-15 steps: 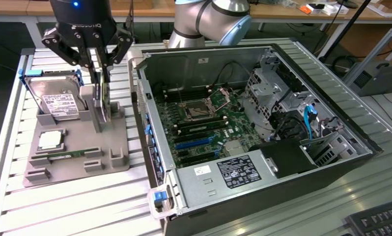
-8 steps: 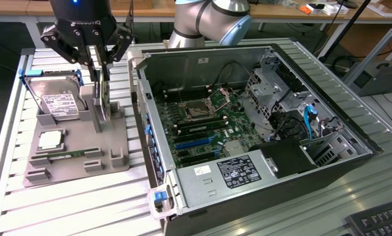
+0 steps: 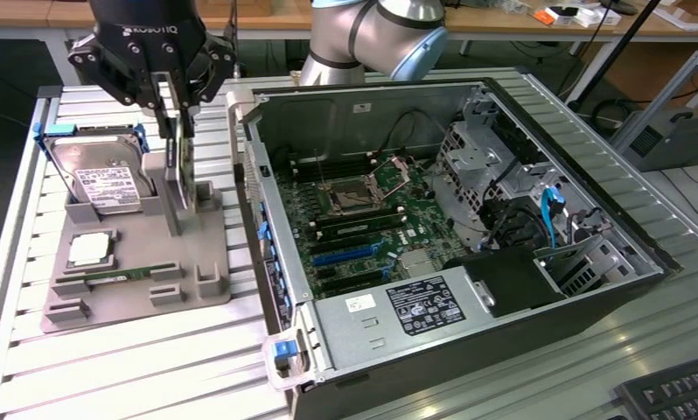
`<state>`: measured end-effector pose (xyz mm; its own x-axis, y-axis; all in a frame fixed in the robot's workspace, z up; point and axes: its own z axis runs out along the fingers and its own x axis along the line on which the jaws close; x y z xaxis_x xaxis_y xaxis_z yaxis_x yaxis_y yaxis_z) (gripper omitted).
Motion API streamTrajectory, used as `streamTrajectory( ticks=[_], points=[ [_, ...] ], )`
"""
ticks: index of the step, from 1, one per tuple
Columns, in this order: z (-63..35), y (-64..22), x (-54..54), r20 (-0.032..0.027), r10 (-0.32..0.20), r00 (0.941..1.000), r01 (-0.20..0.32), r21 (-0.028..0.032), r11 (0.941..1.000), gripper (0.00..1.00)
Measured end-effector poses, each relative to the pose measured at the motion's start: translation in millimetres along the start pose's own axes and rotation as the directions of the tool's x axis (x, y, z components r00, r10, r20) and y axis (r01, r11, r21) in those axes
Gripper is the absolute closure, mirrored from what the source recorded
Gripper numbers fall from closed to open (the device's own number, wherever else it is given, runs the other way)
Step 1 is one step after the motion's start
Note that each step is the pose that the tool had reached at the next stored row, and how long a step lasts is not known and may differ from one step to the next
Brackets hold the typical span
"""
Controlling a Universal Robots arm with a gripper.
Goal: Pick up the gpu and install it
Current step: 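Pick up the gpu and move the gpu toward the slot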
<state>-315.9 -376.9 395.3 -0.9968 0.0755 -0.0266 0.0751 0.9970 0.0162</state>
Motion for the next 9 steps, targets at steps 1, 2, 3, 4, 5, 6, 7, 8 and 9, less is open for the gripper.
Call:
streamTrajectory(
  ticks=[1, 2, 3, 4, 5, 6, 7, 8, 9],
  points=[
    [-1.8, 0.0, -0.1, 0.0, 0.0, 1.0, 0.0, 0.0, 1.0, 0.73],
    [-4.2, 0.1, -0.1, 0.0, 0.0, 1.0, 0.0, 0.0, 1.0, 0.73],
    [-6.4, 0.1, -0.2, 0.0001, 0.0, 1.0, 0.0, -0.0001, 1.0, 0.73],
    [-8.5, 0.1, -0.2, 0.0, 0.0, 1.0, 0.0, 0.0, 1.0, 0.73],
    [-11.5, 0.2, -0.3, 0.0001, 0.0, 1.0, 0.0, 0.0, 1.0, 0.73],
    [-11.7, 0.2, -0.3, 0.0001, 0.0, 1.0, 0.0, -0.0001, 1.0, 0.73],
    [-12.0, -0.9, -0.4, -0.0003, 0.0, 1.0, 0.0, 0.0001, 1.0, 0.73],
    [-11.9, -1.8, -0.5, -0.0001, 0.0, 1.0, 0.0, 0.0, 1.0, 0.73],
    [-11.9, -2.8, -0.7, -0.0001, 0.0, 1.0, 0.0, 0.0, 1.0, 0.73]
  ],
)
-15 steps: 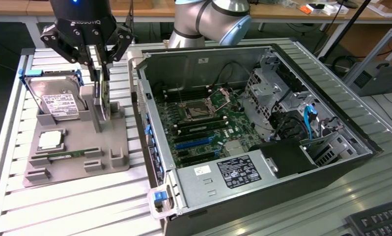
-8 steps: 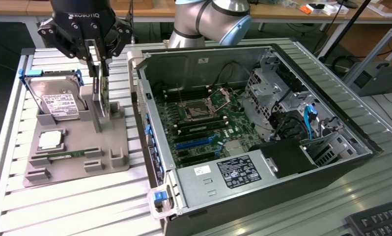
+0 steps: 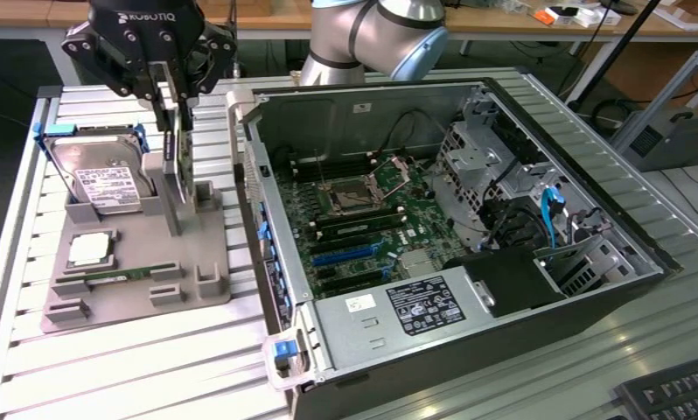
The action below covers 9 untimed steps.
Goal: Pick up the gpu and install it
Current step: 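Pick up the gpu and move the gpu toward the slot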
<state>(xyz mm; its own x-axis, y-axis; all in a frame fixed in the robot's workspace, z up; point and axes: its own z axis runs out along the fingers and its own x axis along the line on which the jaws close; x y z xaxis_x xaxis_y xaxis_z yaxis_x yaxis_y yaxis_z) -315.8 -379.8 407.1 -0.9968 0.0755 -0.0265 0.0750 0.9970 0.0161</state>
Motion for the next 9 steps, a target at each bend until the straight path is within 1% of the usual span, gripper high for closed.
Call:
streamTrajectory(
  ticks=[4, 9],
  points=[
    [0.1, -3.9, -2.1, -0.0002, 0.0, 1.0, 0.0, -0.0001, 1.0, 0.73],
    [-2.1, -5.9, -3.8, -0.0008, 0.0, 1.0, 0.0, 0.0001, 1.0, 0.73]
  ],
)
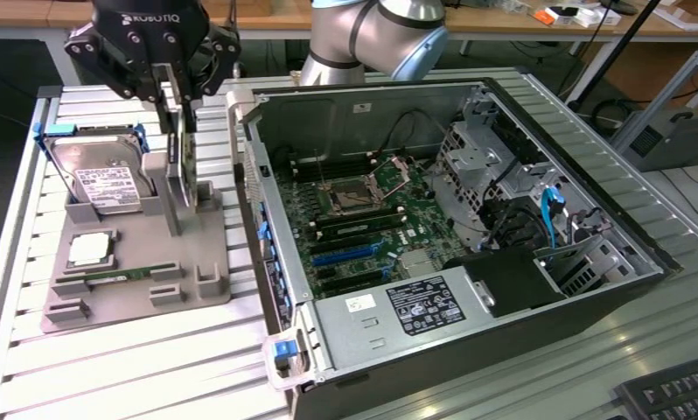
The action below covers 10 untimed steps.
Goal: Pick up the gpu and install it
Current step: 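Pick up the gpu and move the gpu toward the slot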
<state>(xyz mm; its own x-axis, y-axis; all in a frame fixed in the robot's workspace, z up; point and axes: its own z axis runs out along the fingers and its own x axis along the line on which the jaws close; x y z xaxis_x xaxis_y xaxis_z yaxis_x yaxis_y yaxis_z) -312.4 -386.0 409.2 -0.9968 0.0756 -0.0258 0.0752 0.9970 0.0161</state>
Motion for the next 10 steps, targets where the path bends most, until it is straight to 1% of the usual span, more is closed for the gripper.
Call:
streamTrajectory(
  ticks=[2, 4, 10],
  points=[
    [-3.4, -1.4, -0.4, 0.0, 0.0, 1.0, 0.0, -0.0001, 1.0, 0.73],
    [-4.7, -2.3, -2.1, -0.0003, 0.0, 1.0, 0.0, -0.0003, 1.0, 0.73],
    [-6.2, -3.4, -12.5, -0.0084, 0.0, 1.0, 0.0, 0.0004, 1.0, 0.73]
  ],
)
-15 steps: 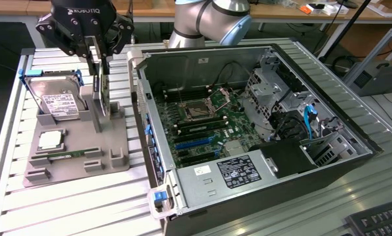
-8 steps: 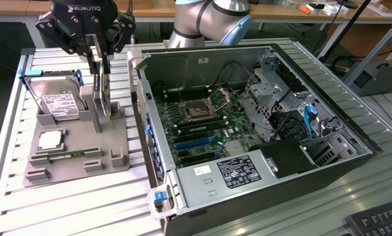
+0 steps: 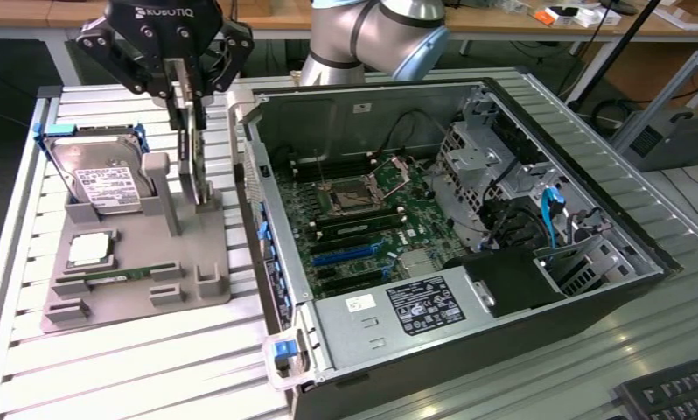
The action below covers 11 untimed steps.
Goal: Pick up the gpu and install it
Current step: 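Pick up the gpu and move the gpu toward the slot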
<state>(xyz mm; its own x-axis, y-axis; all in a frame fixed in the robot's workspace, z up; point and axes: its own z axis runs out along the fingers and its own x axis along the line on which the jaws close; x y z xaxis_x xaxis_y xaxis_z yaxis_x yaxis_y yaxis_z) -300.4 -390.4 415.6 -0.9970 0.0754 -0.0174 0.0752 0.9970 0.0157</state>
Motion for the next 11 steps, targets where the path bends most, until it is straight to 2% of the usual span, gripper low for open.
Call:
streamTrajectory(
  ticks=[4, 11],
  points=[
    [0.1, 0.1, -15.7, -0.0129, 0.0, 0.9999, 0.0, 0.001, 1.0, 0.73],
    [-8.4, -0.3, -19.9, -0.0155, 0.0, 0.9999, 0.0, 0.0012, 1.0, 0.73]
  ],
)
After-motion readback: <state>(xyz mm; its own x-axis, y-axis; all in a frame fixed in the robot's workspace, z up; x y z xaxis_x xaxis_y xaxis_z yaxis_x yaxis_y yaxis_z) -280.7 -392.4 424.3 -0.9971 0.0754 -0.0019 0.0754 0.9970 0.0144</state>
